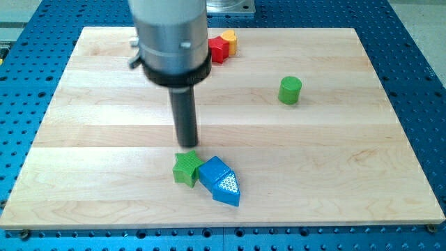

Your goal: Move the green circle top of the cube

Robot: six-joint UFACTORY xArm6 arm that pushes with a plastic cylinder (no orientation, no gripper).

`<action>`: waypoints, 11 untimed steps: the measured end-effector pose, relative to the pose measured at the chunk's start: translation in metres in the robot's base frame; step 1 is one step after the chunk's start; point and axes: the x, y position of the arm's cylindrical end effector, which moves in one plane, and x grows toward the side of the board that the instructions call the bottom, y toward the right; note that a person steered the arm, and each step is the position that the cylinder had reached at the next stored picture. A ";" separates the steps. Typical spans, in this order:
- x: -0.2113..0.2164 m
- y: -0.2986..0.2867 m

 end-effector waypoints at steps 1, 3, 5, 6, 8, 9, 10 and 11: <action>-0.034 0.136; -0.073 0.234; -0.046 0.143; -0.007 0.075; -0.076 0.070; 0.008 0.054; 0.014 0.056; 0.000 0.060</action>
